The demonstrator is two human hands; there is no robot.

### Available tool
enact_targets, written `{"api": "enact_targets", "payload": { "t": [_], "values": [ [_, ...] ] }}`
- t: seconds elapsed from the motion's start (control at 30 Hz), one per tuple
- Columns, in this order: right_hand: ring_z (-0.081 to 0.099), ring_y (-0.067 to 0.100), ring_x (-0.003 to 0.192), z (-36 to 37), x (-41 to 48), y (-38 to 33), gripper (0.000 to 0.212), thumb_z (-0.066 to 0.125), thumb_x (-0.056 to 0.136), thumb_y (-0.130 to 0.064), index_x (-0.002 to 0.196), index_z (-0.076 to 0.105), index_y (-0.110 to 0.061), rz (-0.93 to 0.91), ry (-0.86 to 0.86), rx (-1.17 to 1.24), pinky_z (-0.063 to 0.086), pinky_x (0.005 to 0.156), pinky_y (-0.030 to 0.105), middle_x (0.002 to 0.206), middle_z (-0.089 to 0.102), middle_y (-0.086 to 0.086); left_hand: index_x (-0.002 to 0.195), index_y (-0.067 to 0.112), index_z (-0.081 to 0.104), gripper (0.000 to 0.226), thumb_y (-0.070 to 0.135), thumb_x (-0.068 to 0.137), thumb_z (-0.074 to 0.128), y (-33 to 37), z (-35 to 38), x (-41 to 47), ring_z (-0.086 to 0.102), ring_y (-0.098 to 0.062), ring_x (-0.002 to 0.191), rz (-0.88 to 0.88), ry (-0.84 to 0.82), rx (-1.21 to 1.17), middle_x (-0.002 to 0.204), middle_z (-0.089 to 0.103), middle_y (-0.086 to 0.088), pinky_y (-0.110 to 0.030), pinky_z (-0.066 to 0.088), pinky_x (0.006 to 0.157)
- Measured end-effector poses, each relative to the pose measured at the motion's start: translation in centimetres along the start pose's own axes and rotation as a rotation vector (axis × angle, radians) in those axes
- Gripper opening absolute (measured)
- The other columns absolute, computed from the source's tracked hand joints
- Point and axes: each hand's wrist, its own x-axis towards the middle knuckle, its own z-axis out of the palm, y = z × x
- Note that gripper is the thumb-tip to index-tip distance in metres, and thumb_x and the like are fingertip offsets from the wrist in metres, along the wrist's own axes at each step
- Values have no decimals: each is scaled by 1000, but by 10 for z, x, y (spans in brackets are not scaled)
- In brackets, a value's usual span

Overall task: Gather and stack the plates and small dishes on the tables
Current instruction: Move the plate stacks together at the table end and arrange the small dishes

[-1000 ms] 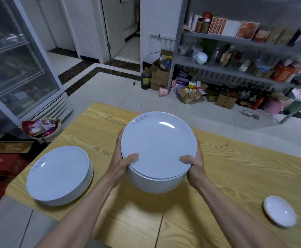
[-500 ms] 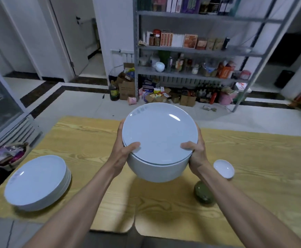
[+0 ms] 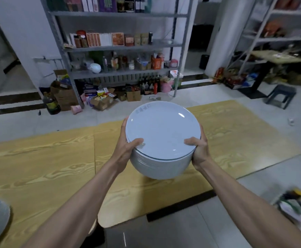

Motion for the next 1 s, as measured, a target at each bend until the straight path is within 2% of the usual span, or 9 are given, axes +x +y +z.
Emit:
{"api": "enact_targets", "payload": {
  "t": [0.07, 0.13, 0.27, 0.4, 0.5, 0.57, 0.73, 0.87, 1.0],
  "values": [
    [65, 32, 102, -31, 1, -9, 80, 59, 53, -3, 133, 54, -13, -3, 45, 8, 56, 70, 41, 120, 66, 13, 141, 50, 31, 96, 42, 57, 77, -5, 32, 9, 56, -17, 121, -9, -39, -10, 139, 51, 5, -39, 51, 93],
    [66, 30, 100, -64, 5, -18, 79, 58, 54, -3, 132, 54, -12, -11, 79, 10, 57, 70, 39, 117, 68, 11, 139, 52, 31, 94, 41, 57, 77, -9, 67, 21, 57, -16, 119, -21, -76, -24, 138, 52, 6, -35, 53, 89],
    [67, 30, 102, -137, 22, -37, 72, 59, 56, -3, 126, 59, -18, -23, 117, 0, 58, 78, 45, 115, 71, 7, 148, 41, 25, 101, 39, 60, 76, -22, 142, 49, 58, -18, 120, -27, -125, -14, 139, 51, 2, -39, 53, 92],
    [65, 35, 107, -216, 51, -60, 74, 60, 56, -3, 128, 58, -18, -9, 150, 7, 54, 85, 55, 120, 69, 11, 144, 51, 26, 98, 41, 59, 73, -33, 225, 82, 59, -16, 117, -71, -148, -18, 136, 53, 9, -36, 53, 82],
    [64, 36, 108, -270, 76, -78, 72, 61, 55, -4, 124, 60, -21, 4, 177, -6, 55, 84, 53, 120, 69, 11, 144, 50, 27, 95, 35, 62, 74, -46, 280, 108, 56, -18, 122, -56, -164, -35, 139, 52, 8, -44, 50, 98],
    [66, 35, 106, -301, 94, -88, 69, 61, 54, -4, 121, 62, -24, 19, 192, 1, 59, 78, 48, 118, 70, 9, 146, 47, 26, 97, 34, 63, 74, -52, 313, 126, 55, -18, 124, -59, -170, -32, 141, 51, 5, -44, 48, 101],
    [67, 31, 103, -365, 150, -99, 72, 61, 54, -5, 123, 61, -23, 15, 205, -15, 57, 72, 39, 118, 69, 9, 147, 44, 26, 98, 34, 62, 74, -68, 379, 183, 58, -15, 120, -53, -194, -29, 138, 54, 6, -34, 52, 93],
    [68, 28, 101, -406, 204, -98, 70, 61, 55, -2, 122, 61, -22, -13, 184, -47, 59, 73, 39, 116, 71, 8, 143, 46, 30, 93, 32, 63, 73, -90, 418, 234, 57, -17, 121, -37, -194, -45, 138, 54, 5, -40, 51, 97],
    [67, 30, 103, -440, 261, -94, 73, 62, 55, -2, 126, 59, -20, -5, 159, -40, 58, 74, 39, 119, 69, 11, 144, 45, 29, 96, 35, 61, 74, -110, 448, 287, 58, -14, 119, -51, -178, -41, 136, 55, 9, -33, 53, 93]
  ]
}}
